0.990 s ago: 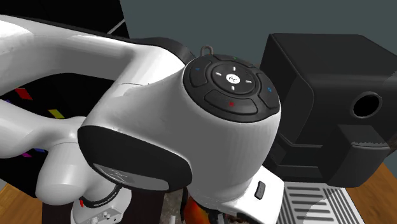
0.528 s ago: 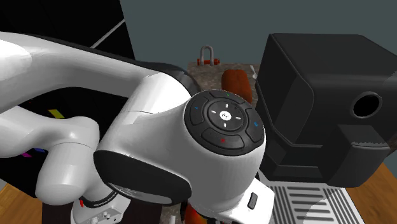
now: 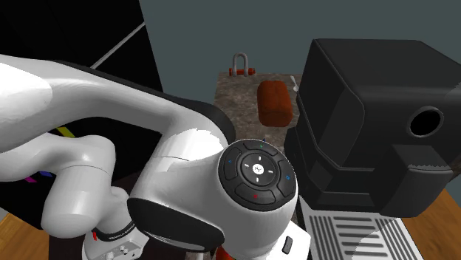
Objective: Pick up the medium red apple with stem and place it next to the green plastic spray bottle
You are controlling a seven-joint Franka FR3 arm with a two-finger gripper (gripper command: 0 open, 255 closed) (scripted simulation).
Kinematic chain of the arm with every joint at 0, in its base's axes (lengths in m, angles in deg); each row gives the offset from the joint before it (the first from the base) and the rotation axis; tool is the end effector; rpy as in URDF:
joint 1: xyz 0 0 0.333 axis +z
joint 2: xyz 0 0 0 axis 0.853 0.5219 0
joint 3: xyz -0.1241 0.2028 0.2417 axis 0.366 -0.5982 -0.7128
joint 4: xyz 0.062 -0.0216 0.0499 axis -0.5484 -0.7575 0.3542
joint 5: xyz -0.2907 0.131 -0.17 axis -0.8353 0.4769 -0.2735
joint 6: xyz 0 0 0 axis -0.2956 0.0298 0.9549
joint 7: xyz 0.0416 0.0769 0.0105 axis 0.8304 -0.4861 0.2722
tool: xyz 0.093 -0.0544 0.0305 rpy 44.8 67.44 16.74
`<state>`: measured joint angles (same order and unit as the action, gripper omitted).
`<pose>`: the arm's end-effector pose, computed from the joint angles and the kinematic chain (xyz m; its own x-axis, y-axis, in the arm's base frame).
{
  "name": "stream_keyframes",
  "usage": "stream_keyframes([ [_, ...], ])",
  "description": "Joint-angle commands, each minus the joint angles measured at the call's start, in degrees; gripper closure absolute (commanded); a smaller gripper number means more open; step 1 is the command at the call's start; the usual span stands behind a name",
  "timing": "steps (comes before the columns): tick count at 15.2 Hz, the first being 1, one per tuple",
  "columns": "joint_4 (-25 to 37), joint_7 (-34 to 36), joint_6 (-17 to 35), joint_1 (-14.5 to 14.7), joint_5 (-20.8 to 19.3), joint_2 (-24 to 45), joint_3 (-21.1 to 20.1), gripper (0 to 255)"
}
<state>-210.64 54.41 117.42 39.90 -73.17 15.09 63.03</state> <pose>0.2086 -0.3004 0.4573 0.9613 -0.2742 0.0275 -0.2711 -0.9588 -0.0847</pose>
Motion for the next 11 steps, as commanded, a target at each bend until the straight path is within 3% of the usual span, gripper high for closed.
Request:
stream_keyframes([
  [1, -1.07, -0.20, 1.84, 0.09, -0.03, 0.75, 0.50, 255],
  [10, -1.92, -0.40, 3.30, 0.17, -0.05, 1.38, 0.92, 255],
  [11, -1.92, -0.40, 3.30, 0.17, -0.05, 1.38, 0.92, 0],
])
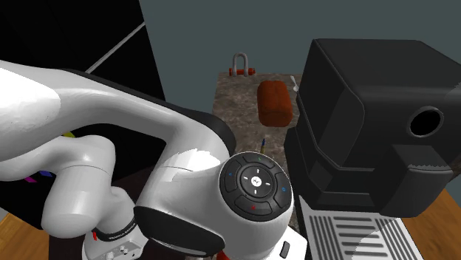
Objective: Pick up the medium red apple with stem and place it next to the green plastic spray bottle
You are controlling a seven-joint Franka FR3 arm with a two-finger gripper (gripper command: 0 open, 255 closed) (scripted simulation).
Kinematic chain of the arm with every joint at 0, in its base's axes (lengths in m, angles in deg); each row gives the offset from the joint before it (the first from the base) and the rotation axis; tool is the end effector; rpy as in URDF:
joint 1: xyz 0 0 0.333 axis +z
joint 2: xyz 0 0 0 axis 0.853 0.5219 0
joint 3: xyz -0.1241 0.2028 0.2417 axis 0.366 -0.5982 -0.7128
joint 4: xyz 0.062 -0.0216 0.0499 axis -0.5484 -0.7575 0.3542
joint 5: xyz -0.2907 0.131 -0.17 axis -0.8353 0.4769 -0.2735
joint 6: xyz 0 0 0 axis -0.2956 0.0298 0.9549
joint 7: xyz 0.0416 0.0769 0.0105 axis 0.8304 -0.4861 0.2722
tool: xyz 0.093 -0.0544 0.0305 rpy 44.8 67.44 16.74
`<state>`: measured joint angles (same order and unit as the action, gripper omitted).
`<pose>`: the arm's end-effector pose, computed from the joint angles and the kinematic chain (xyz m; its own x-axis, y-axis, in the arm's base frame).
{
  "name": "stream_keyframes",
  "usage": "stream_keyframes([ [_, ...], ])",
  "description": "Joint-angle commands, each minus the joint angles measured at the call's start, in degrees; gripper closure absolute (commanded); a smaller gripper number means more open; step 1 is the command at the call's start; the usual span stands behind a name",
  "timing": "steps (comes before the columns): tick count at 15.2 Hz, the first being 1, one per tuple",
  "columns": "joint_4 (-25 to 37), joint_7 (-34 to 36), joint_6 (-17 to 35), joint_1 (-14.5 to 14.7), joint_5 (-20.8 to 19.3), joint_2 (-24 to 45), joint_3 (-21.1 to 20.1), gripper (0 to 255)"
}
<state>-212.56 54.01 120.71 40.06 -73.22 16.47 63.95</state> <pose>0.2099 -0.3013 0.4396 0.9612 -0.2743 0.0280 -0.2712 -0.9588 -0.0844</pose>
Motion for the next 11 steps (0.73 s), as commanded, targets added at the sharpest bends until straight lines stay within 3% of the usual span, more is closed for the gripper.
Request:
stream_keyframes([
  [1, 0.00, 0.00, 0.01, 0.00, 0.00, 0.00, 0.00, 0],
  [5, 0.00, 0.00, 0.00, 0.00, 0.00, 0.00, 0.00, 0],
  [9, 5.46, 0.39, -8.09, -0.33, 0.22, -2.74, -1.78, 0],
  [11, 5.46, 0.39, -8.09, -0.33, 0.22, -2.75, -1.78, 0],
])
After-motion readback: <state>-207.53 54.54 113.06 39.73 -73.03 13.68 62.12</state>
